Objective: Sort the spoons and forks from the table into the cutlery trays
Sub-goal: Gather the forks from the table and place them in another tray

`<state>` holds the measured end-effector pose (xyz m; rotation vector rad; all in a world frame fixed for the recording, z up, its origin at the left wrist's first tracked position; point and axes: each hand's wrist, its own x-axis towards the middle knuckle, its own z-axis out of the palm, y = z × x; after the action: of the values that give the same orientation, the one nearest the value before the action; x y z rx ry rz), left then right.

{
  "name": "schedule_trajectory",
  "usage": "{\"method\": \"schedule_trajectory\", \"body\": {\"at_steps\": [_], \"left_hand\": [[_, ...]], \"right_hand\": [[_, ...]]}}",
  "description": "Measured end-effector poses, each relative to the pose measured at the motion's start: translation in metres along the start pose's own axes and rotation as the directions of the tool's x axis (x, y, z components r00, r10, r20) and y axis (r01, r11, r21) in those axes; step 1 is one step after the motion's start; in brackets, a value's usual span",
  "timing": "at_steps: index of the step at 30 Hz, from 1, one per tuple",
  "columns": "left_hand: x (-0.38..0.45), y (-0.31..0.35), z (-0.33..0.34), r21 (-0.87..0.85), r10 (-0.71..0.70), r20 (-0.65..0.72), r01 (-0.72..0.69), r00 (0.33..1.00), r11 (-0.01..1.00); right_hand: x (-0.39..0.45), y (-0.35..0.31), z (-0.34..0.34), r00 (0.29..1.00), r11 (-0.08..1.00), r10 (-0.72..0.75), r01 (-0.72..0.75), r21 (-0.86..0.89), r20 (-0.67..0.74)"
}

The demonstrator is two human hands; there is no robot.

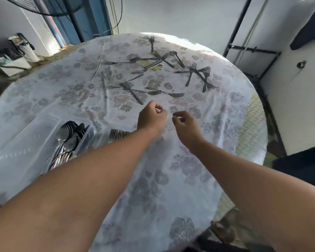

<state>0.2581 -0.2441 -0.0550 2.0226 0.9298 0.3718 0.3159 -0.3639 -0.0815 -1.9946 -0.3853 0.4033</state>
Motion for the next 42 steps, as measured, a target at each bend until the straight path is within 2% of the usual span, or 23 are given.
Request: {"method": "schedule_trajectory", "body": {"at_steps": [6,14,18,23,26,29,31,35,38,40,42], "left_hand": [[0.008,-0.001,0.017,0.002,-0.062,-0.058,0.062,0.996,0.998],[0.047,-0.028,0.004,0.190,-0.036,0.033,0.029,0.999,0.981],[0.070,-0.036,-0.002,0.375,-0.048,0.055,0.024,0.997,0.927],[0.103,-0.026,0.004,0.579,-0.099,0.082,0.033,0.992,0.815],[0.117,-0.022,0.018,0.673,-0.170,0.129,0.040,0.977,0.738],[0.128,-0.025,0.033,0.696,-0.294,0.139,0.118,0.946,0.708],[0.126,-0.029,0.040,0.715,-0.282,0.098,0.130,0.954,0.687],[0.121,-0.030,0.035,0.659,-0.079,-0.059,0.098,0.995,0.746],[0.127,-0.033,0.028,0.610,-0.122,-0.184,0.210,0.975,0.764],[0.134,-0.039,0.026,0.556,-0.177,-0.292,0.318,0.940,0.768],[0.139,-0.044,0.028,0.479,-0.256,-0.345,0.404,0.903,0.779]], "right_hand": [[0.027,0.001,-0.012,0.994,0.999,0.001,0.003,-0.033,0.111],[0.068,-0.005,0.006,0.988,0.997,-0.015,0.026,-0.072,0.151],[0.097,-0.008,0.015,0.980,0.995,-0.016,0.035,-0.094,0.198],[0.145,-0.007,0.025,0.960,0.973,-0.070,0.126,-0.195,0.269],[0.167,-0.001,0.028,0.940,0.946,-0.065,0.164,-0.279,0.334],[0.191,0.003,0.030,0.915,0.894,-0.016,0.193,-0.403,0.403],[0.204,0.003,0.031,0.901,0.867,0.035,0.188,-0.462,0.432],[0.216,-0.003,0.030,0.892,0.832,0.080,0.187,-0.523,0.446],[0.217,-0.006,0.033,0.883,0.826,0.104,0.180,-0.534,0.458],[0.214,-0.007,0.036,0.881,0.814,0.117,0.180,-0.552,0.459],[0.211,-0.003,0.036,0.890,0.792,0.108,0.192,-0.579,0.443]]}}
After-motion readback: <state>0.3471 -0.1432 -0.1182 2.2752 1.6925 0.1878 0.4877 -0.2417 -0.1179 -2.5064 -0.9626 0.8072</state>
